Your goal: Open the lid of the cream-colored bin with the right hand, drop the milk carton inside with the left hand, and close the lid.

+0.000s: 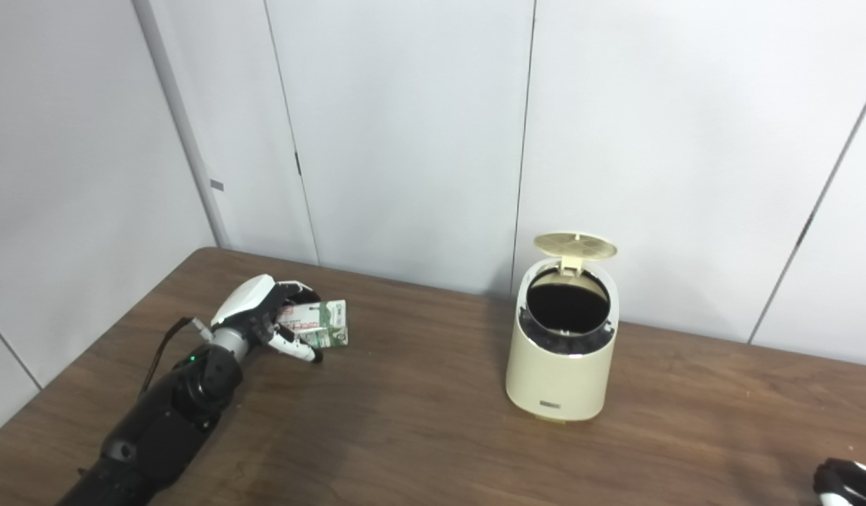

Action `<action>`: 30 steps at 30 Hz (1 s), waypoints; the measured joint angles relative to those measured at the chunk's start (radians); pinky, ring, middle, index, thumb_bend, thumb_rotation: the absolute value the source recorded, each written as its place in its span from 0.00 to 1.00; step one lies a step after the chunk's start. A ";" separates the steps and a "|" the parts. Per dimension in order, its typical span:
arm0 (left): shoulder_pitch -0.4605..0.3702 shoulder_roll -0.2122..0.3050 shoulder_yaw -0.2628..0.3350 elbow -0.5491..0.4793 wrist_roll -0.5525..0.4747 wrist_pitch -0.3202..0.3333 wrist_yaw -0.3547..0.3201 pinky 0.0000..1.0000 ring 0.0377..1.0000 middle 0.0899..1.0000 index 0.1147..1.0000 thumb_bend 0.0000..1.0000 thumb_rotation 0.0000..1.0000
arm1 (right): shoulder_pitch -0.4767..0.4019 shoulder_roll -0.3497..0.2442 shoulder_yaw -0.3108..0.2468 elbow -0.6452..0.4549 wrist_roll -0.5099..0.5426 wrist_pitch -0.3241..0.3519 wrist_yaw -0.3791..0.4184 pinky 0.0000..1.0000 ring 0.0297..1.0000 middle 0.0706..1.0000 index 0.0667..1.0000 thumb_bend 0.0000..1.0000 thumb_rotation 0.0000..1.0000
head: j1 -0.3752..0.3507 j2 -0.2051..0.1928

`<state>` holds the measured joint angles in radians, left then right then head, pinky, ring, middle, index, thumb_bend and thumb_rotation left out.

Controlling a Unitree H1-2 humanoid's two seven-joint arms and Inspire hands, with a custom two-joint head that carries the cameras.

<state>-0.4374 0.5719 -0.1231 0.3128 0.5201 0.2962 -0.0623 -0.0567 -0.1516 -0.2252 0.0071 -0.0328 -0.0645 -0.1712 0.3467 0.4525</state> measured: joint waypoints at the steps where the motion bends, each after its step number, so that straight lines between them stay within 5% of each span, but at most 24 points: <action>1: -0.002 0.004 -0.008 -0.004 0.013 0.010 -0.011 0.61 0.72 0.73 0.73 0.86 0.00 | 0.001 0.000 0.000 -0.001 -0.001 0.000 0.000 0.45 0.56 0.57 0.53 0.53 0.52 | 0.000 0.000; 6: -0.024 0.044 -0.071 -0.009 0.084 0.045 -0.066 0.59 0.70 0.71 0.70 0.86 0.00 | 0.003 0.000 0.001 -0.004 -0.003 0.001 0.001 0.45 0.56 0.57 0.53 0.53 0.52 | 0.002 0.000; 14: -0.039 0.067 -0.116 -0.053 0.152 0.053 -0.112 0.75 0.77 0.72 0.69 0.92 0.08 | 0.004 0.000 0.002 -0.006 -0.003 0.017 0.004 0.48 0.58 0.58 0.55 0.51 0.52 | -0.005 0.000; 17: -0.047 0.071 -0.141 -0.079 0.187 0.058 -0.149 0.65 0.71 0.69 0.67 0.94 0.09 | 0.005 0.001 0.002 -0.007 -0.004 0.018 0.003 0.47 0.58 0.58 0.54 0.50 0.51 | -0.008 0.002; 21: -0.069 0.070 -0.153 -0.080 0.201 0.054 -0.181 0.74 0.75 0.71 0.67 0.94 0.08 | 0.007 0.008 0.006 -0.014 -0.011 0.022 0.003 0.49 0.59 0.59 0.55 0.47 0.50 | -0.012 0.002; 28: -0.145 0.069 -0.190 -0.088 0.242 0.038 -0.229 0.52 0.60 0.61 0.64 0.97 0.06 | 0.010 0.019 0.010 -0.024 -0.022 0.023 0.002 0.50 0.59 0.60 0.56 0.41 0.46 | -0.018 -0.002; 30: -0.165 0.065 -0.194 -0.083 0.246 0.033 -0.229 0.53 0.63 0.63 0.65 0.96 0.08 | 0.013 0.027 0.012 -0.038 -0.026 0.025 0.002 0.51 0.60 0.60 0.56 0.40 0.45 | -0.023 0.000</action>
<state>-0.6019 0.6369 -0.3175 0.2303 0.7663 0.3294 -0.2917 -0.0438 -0.1245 -0.2130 -0.0306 -0.0584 -0.0393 -0.1693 0.3237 0.4525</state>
